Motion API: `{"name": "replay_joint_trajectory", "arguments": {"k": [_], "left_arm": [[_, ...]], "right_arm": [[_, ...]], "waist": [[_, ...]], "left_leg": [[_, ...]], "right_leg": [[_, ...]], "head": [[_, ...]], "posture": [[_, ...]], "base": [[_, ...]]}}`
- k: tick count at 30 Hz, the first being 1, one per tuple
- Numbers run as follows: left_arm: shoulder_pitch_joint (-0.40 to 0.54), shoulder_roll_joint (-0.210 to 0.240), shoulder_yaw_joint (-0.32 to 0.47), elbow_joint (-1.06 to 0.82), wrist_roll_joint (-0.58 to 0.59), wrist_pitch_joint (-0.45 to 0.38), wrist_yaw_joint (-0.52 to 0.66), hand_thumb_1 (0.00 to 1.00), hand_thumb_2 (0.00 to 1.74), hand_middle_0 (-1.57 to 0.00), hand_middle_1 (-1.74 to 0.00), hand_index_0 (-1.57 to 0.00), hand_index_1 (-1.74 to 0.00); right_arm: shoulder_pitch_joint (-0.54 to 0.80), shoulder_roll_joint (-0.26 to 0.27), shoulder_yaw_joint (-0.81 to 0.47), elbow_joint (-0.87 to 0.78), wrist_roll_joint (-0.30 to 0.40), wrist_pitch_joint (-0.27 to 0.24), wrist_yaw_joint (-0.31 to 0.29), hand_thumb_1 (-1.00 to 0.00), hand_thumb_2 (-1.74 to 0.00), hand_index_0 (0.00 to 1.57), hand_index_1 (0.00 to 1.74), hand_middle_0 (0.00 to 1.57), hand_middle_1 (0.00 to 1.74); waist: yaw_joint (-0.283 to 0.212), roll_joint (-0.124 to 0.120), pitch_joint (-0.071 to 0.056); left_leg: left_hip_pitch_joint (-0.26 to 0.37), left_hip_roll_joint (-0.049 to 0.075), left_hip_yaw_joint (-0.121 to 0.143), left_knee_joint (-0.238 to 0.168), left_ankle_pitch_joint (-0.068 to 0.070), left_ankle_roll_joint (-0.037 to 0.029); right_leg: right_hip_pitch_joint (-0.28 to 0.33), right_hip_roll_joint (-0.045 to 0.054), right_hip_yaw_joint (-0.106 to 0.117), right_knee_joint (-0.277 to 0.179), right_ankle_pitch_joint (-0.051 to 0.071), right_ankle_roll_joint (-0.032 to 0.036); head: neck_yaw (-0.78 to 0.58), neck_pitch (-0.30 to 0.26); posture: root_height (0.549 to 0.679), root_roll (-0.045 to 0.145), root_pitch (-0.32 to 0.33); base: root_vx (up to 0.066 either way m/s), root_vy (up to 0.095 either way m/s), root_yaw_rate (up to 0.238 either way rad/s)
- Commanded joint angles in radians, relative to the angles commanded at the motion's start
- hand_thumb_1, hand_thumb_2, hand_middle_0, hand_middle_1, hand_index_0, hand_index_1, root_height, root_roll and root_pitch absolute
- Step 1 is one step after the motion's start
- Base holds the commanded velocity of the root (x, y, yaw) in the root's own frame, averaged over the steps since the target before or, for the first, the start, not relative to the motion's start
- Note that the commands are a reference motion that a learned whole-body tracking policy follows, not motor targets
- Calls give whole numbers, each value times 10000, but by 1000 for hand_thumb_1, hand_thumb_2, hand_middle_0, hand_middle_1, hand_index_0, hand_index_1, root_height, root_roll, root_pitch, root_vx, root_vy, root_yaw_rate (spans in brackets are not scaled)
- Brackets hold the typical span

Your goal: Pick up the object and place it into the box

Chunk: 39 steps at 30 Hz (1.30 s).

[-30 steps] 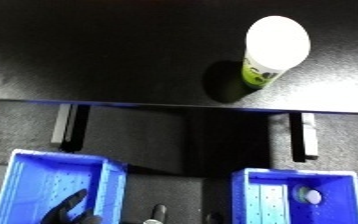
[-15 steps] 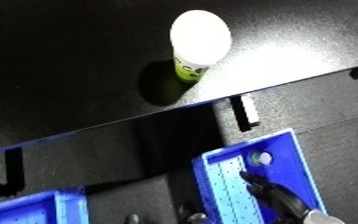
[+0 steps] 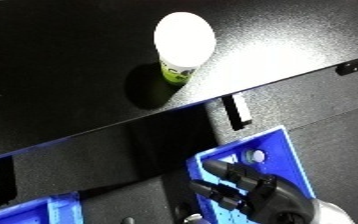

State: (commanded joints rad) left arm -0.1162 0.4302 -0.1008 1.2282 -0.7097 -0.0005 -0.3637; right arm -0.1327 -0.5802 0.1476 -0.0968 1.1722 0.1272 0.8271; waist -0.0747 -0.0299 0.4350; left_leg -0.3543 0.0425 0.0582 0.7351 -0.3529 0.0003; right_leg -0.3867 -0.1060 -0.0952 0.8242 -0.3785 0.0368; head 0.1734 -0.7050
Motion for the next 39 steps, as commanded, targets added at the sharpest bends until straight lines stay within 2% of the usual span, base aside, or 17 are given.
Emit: {"name": "replay_joint_trajectory", "arguments": {"k": [2, 4, 8, 11, 16, 19, 24, 28, 32, 35, 39], "left_arm": [[33, -81, 393, 96, -905, 389, -113, 0, 0, 0, 0, 0, 0], [25, -89, 615, 231, -1452, 567, -126, 0, 0, 0, 0, 0, 0], [4, -100, 680, 379, -1251, 507, -62, 0, 0, 0, 0, 0, 0], [70, -161, 657, 464, -962, 479, 2, 0, 0, 0, 0, 0, 0], [216, -306, 582, 444, -543, 427, 66, 0, 0, 0, 0, 0, 0], [266, -397, 488, 310, -283, 407, 173, 0, 0, 0, 0, 0, 0], [328, -482, 343, -83, -79, 518, 388, 0, 0, 0, 0, 0, 0], [336, -512, 211, -371, 59, 593, 458, 0, 0, 0, 0, 0, 0], [271, -530, -80, -580, 133, 635, 546, 0, 0, 0, 0, 0, 0], [219, -511, -298, -655, 112, 651, 582, 0, 0, 0, 0, 0, 0], [98, -473, -457, -621, 122, 719, 596, 0, 0, 0, 0, 0, 0]], "right_arm": [[-227, 151, -219, -301, 100, -295, -136, 0, 0, 0, 0, 0, 0], [-546, 254, -473, -646, 299, -599, -528, 0, 0, 0, 0, 0, 0], [-1180, 337, -929, -1277, 145, -1317, -1820, 0, 0, 0, 0, 0, 0], [-1535, 302, -1260, -1435, -416, -1875, -2802, 0, 0, 0, 0, 0, 0], [-2152, 318, -1829, -1160, -1557, -3244, -4838, 0, 0, 0, 0, 0, 0], [-2609, 207, -1947, -846, -2497, -3465, -6007, 0, 0, 0, 0, 0, 0], [-3238, -281, -1767, -276, -3882, -3037, -7477, 0, 0, 0, 0, 0, 0], [-3836, -796, -1441, 521, -4873, -2265, -8645, 0, 0, 0, 0, 0, 0], [-4526, -1312, -811, 1656, -5807, -1410, -9930, 0, 0, 0, 0, 0, 0], [-5100, -1610, -287, 2572, -6009, -939, -10205, 0, 0, 0, 0, 0, 0], [-5806, -1797, 352, 3553, -5951, -589, -10134, 0, 0, 0, 0, 0, 0]], "waist": [[-12, 20, -28], [-28, 24, -76], [-36, 47, -147], [-44, 111, -164], [-39, 228, -155], [21, 285, -104], [172, 350, -30], [316, 410, -17], [481, 470, 19], [621, 507, 59], [782, 546, 98]], "left_leg": [[-2, 6, 8, 54, -49, 0], [-25, 14, 22, 125, -87, -18], [-25, -5, 43, 156, -112, -43], [38, -33, 67, 47, -61, -53], [100, -98, 94, -118, 43, -71], [49, -152, 69, -66, 37, -58], [-62, -251, -46, 245, -87, 54], [-97, -339, -131, 412, -158, 101], [-81, -432, -213, 395, -129, 135], [-78, -492, -285, 351, -89, 151], [-114, -560, -370, 373, -73, 168]], "right_leg": [[-2, -16, -2, 61, -53, -14], [-9, -33, -11, 116, -90, -33], [2, -33, -17, 138, -114, -69], [43, -36, -8, 87, -95, -95], [38, 9, 46, -8, -45, -129], [5, 43, 51, -22, -23, -178], [-61, 53, 78, 248, -130, -312], [-62, 11, 90, 423, -217, -392], [-50, -15, 78, 443, -221, -434], [-41, -32, 57, 433, -219, -461], [-71, -51, 29, 490, -240, -509]], "head": [[16, 18], [29, -37], [192, -9], [183, 226], [296, 812], [518, 1209], [919, 1300], [1112, 1269], [1465, 1366], [1687, 1422], [1984, 1424]], "posture": [[629, 34, -39], [628, 36, -40], [628, 39, -41], [629, 41, -44], [630, 46, -42], [631, 49, -42], [627, 51, -51], [625, 54, -59], [625, 54, -63], [625, 54, -64], [624, 55, -66]], "base": [[23, 17, 7], [31, 13, 12], [36, 5, 16], [53, 16, -5], [45, 17, 25], [12, 17, 13], [24, 12, 29], [35, 16, 72], [12, 2, 69], [-2, -5, 72], [-5, -2, 75]]}}
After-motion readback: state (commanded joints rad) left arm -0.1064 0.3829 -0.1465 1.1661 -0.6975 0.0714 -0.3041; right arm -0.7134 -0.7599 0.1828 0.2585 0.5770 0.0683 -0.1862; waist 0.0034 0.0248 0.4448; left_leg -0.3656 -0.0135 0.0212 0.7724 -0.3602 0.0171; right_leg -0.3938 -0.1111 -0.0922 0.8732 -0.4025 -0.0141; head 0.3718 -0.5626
